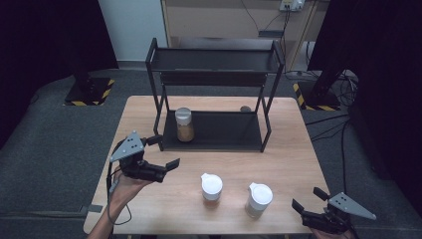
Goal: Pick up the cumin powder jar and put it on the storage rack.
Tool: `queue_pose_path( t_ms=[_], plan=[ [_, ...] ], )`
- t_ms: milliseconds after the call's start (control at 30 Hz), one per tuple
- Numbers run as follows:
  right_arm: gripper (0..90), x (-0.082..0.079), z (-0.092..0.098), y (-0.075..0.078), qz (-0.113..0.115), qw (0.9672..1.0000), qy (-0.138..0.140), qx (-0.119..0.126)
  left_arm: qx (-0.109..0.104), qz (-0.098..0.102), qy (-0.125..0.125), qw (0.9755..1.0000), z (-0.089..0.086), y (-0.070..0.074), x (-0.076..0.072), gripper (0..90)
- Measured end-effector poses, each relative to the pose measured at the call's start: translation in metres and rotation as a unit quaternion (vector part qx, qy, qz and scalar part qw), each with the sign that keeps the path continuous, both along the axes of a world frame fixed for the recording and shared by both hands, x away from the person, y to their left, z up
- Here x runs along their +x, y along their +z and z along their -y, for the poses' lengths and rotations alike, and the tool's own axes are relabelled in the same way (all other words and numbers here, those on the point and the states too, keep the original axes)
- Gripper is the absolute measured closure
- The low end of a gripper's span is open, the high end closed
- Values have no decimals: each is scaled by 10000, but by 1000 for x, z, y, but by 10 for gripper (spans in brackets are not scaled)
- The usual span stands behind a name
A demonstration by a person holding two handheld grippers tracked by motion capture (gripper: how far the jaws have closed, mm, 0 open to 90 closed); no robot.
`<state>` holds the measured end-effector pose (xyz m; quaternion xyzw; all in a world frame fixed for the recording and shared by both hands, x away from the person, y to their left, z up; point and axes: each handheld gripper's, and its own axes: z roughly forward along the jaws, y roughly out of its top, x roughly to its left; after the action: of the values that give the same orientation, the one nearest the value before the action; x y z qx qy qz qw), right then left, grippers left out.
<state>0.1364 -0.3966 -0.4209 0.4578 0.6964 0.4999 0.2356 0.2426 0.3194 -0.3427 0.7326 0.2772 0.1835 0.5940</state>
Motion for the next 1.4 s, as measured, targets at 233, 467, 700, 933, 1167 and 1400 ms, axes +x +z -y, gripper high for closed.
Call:
queue_pose_path(
  t_ms=[233,467,700,933,1167,1400],
  plan=[
    [61,0,0,0,-1,10000,-8,0,-115,-52,91,9999,-12,-14,-16,29],
    [62,0,0,0,0,10000,-16,-6,-137,-119,234,9996,-19,-31,-27,30],
    [62,0,-1,0,-13,10000,-18,-15,-190,-325,372,9986,-29,-50,-33,28],
    [62,0,-1,1,-11,10000,-19,-41,-208,-464,601,9969,-39,-69,-45,26],
    [61,0,-1,1,-21,10000,-29,-36,-158,-536,808,9952,-48,-82,-57,29],
    [61,0,-2,1,-23,10000,-39,-52,-103,-627,913,9938,-53,-93,-62,32]
  ],
)
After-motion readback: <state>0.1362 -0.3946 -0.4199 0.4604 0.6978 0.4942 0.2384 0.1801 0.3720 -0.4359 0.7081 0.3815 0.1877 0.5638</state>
